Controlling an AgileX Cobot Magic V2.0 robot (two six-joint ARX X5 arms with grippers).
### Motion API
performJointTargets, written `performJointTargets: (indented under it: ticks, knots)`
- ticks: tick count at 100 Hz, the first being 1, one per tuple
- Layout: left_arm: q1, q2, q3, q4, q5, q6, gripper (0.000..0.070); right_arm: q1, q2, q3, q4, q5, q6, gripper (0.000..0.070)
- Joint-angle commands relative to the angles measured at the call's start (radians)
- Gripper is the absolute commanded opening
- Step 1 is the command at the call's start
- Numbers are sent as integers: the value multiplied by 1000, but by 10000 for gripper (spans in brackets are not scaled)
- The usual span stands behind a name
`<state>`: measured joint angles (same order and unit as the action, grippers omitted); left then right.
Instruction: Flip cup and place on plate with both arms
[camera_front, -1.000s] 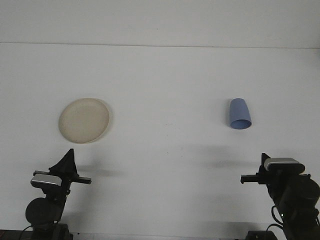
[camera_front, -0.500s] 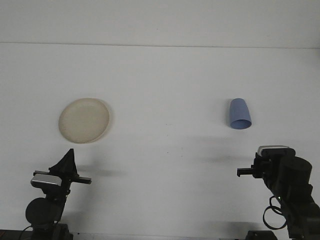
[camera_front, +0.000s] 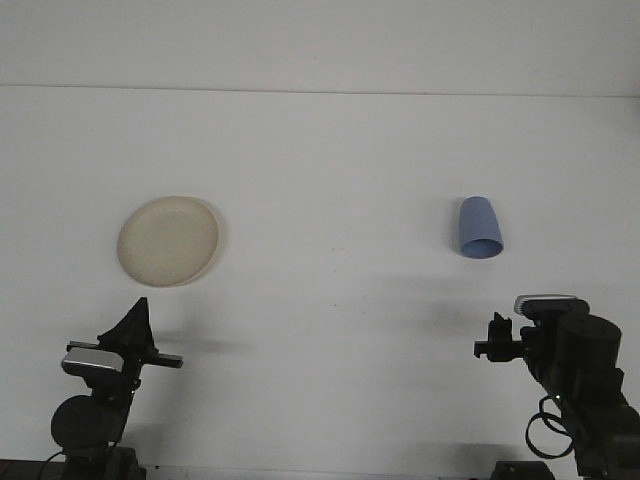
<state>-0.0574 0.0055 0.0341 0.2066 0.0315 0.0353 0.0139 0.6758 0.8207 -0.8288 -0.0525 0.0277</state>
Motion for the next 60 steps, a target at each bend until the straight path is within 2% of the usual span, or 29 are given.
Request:
performJointTargets:
  ticks: [1, 30, 60]
  knots:
    - [-2, -1, -20, 11, 2, -2, 11, 0, 4, 17, 10, 1, 11, 411]
    - [-2, -1, -20, 11, 2, -2, 11, -1, 25, 17, 121, 1, 32, 411]
    - [-2, -1, -20, 11, 2, -2, 11, -9, 110, -24, 318, 4, -2, 411]
